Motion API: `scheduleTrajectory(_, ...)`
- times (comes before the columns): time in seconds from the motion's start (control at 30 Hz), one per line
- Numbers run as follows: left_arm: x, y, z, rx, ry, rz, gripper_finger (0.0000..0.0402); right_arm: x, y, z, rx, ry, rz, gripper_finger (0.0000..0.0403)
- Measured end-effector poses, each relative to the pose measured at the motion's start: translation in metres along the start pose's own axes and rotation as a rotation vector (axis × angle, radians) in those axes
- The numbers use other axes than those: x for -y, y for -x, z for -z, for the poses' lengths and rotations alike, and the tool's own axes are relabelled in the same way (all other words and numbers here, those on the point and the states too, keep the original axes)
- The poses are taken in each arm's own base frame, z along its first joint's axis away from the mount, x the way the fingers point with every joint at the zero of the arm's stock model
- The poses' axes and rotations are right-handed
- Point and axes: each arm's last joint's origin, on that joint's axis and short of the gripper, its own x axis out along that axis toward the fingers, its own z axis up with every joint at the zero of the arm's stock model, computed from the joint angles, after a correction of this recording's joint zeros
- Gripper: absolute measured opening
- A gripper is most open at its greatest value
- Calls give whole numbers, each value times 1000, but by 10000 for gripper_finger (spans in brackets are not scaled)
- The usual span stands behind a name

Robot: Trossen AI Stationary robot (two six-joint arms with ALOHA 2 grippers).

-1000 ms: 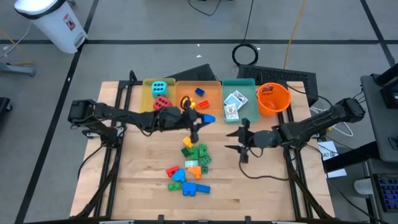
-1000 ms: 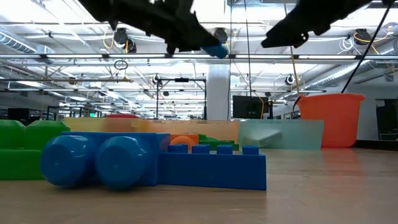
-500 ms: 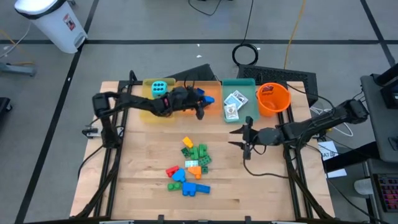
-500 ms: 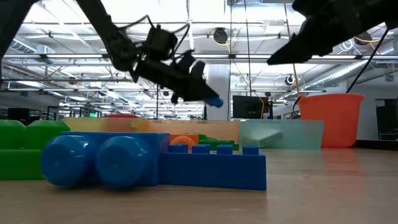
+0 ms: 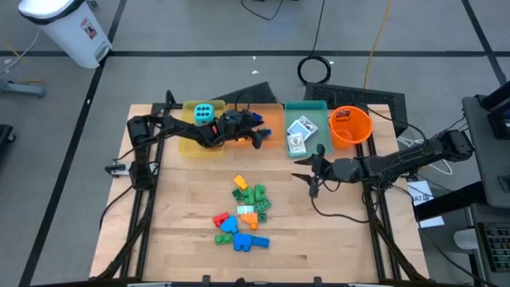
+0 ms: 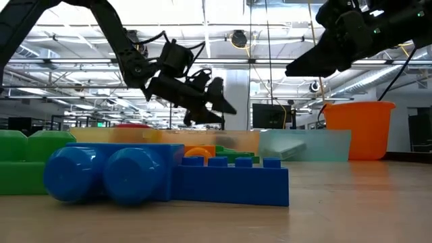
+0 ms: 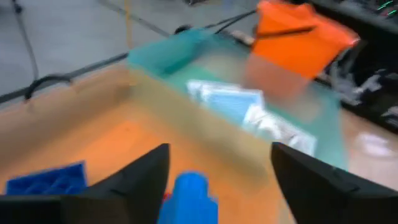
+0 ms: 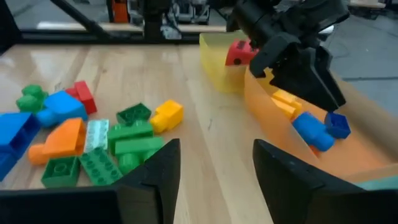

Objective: Pick & Place Toys
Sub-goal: Put the blue game piece into the orange bin, then put the green game piece into the orange bin

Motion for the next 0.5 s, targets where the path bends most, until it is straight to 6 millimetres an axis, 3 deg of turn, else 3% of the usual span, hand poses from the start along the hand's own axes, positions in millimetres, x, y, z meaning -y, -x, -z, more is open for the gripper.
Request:
scheduleTrajectory(0.27,16,28,-33,-37,-5,63,375,-1,0,0,18,-18,-5,185)
scheduleTrajectory(0.5,38,92,-77,-110,-9,64,389,-1,0,0,17,-34,-6,182)
